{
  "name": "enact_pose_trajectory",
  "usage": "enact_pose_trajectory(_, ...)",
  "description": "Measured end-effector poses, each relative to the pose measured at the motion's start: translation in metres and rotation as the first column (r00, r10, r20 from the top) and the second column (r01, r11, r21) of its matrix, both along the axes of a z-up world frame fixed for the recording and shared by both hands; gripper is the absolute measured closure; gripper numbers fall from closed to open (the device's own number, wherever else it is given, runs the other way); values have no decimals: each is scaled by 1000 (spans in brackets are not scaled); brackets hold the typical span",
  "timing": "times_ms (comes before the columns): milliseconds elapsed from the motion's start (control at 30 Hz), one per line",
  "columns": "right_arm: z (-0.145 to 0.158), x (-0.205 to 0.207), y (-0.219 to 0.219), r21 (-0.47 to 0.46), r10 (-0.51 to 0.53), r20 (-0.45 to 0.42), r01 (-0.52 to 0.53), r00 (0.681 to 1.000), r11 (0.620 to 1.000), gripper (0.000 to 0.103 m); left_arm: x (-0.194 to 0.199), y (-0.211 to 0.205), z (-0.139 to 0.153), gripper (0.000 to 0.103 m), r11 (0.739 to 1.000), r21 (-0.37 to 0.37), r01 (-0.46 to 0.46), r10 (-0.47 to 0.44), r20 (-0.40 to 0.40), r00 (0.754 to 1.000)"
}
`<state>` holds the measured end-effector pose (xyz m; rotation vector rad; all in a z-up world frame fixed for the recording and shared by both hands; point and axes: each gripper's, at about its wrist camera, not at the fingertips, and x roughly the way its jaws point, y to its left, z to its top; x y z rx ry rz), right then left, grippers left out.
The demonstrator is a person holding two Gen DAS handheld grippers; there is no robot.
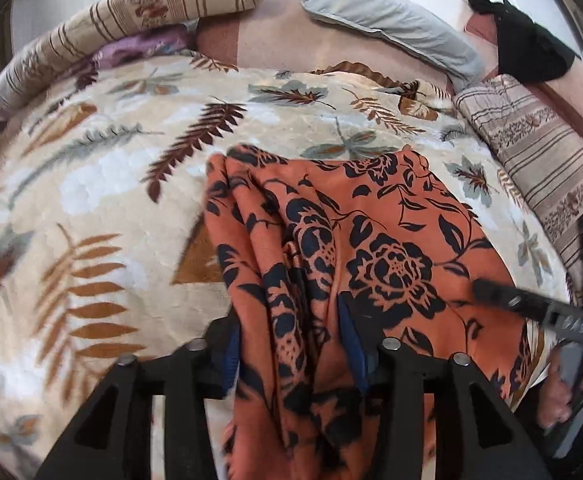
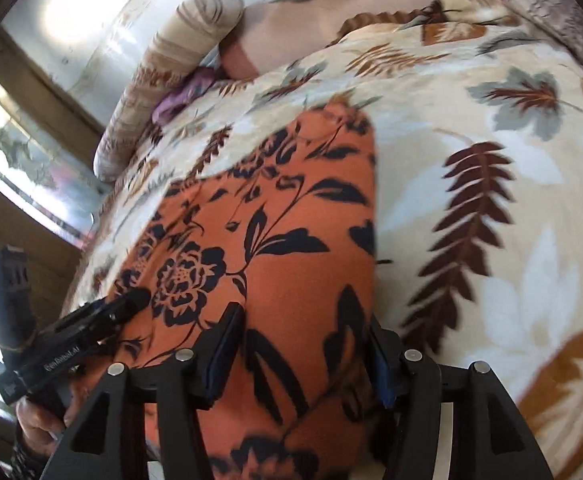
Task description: Fold small clothes
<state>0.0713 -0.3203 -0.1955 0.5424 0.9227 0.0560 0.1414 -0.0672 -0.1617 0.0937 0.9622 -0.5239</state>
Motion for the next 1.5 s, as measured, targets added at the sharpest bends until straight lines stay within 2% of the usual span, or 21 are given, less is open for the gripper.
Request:
enact_pose_trajectory(67, 18, -13, -7, -20, -44, 49, 45, 998, 999, 43, -10, 12, 18, 54, 999, 17, -31, 30, 66, 997)
enact_pose_trajectory(133, 41, -30, -11, -59, -83, 155, 93, 984, 994, 43, -23, 18, 29, 39, 998, 37, -47, 42, 134, 990)
enact_pose_trajectory(200, 57, -32, -5, -95, -74, 228, 98, 971, 991, 43, -30, 18, 31, 35, 994, 82, -69, 54, 182, 982)
enact_pose_trajectory(267, 64, -20, 6, -127, -45, 216, 74, 975, 989, 47, -28, 11, 18, 35, 989, 134, -66, 43, 164, 985)
enact_pose_trajectory(300, 62, -9, 12, -138, -36, 197, 64, 980, 988, 55, -27, 7, 8, 35, 984, 170, -58, 33, 145, 989)
enact_pose_trajectory(333, 55, 5, 17, -129, -25, 161, 46, 987, 991, 60, -25, 3, -3, 35, 972, 228, -64, 34, 131, 991)
enact_pose_trajectory(367, 45, 17, 19, -110, -27, 118, 40, 993, 993, 61, -25, 0, -14, 35, 956, 283, -75, 41, 125, 991)
enact_pose_trajectory(400, 33, 24, 20, -92, -38, 70, 44, 997, 995, 61, -25, -2, -20, 35, 953, 292, -77, 41, 128, 991)
enact_pose_trajectory(467, 1, 39, 22, -91, -61, -39, 58, 997, 994, 61, -27, 5, -19, 35, 964, 253, -79, 46, 136, 990)
enact_pose_trajectory(500, -1, 37, 21, -104, -70, -23, 67, 997, 992, 62, -27, 7, -16, 35, 964, 256, -78, 48, 121, 991)
enact_pose_trajectory(567, 10, 26, 22, -98, -79, 8, 79, 997, 992, 62, -29, 12, -5, 35, 966, 248, -80, 50, 123, 991)
enact_pose_trajectory(633, 24, 13, 23, -80, -74, 12, 74, 997, 994, 61, -37, 16, 13, 35, 968, 226, -107, 70, 169, 983)
enact_pose_trajectory(733, 57, -16, 34, -145, -45, 71, 55, 996, 988, 60, -52, 21, 46, 33, 972, 171, -163, 120, 238, 964)
enact_pose_trajectory(767, 67, -25, 38, -171, -40, 92, 55, 995, 984, 59, -59, 22, 59, 31, 973, 150, -177, 132, 270, 954)
enact_pose_trajectory(833, 92, -47, 48, -233, -41, 134, 71, 990, 970, 48, -70, 23, 82, 23, 970, 130, -204, 152, 328, 932)
enact_pose_trajectory(967, 133, -76, 62, -291, -30, 216, 94, 976, 952, 46, -99, 22, 133, 10, 962, 101, -256, 182, 463, 867)
enact_pose_trajectory(1067, 166, -100, 74, -340, -35, 281, 133, 959, 931, 45, -116, 23, 164, 7, 958, 63, -279, 206, 524, 827)
enact_pose_trajectory(1133, 183, -116, 77, -359, -41, 315, 159, 948, 920, 42, -126, 24, 178, 1, 959, 41, -282, 217, 537, 816)
enact_pose_trajectory(1267, 212, -142, 86, -399, -45, 376, 205, 926, 894, 41, -148, 25, 205, 1, 954, 11, -299, 238, 577, 781)
enact_pose_trajectory(1367, 231, -157, 91, -432, -40, 414, 236, 909, 871, 38, -157, 26, 218, 1, 951, 3, -309, 248, 587, 771)
enact_pose_trajectory(1500, 248, -169, 96, -444, -42, 438, 257, 898, 859, 38, -163, 27, 230, 1, 955, -16, -297, 254, 565, 785)
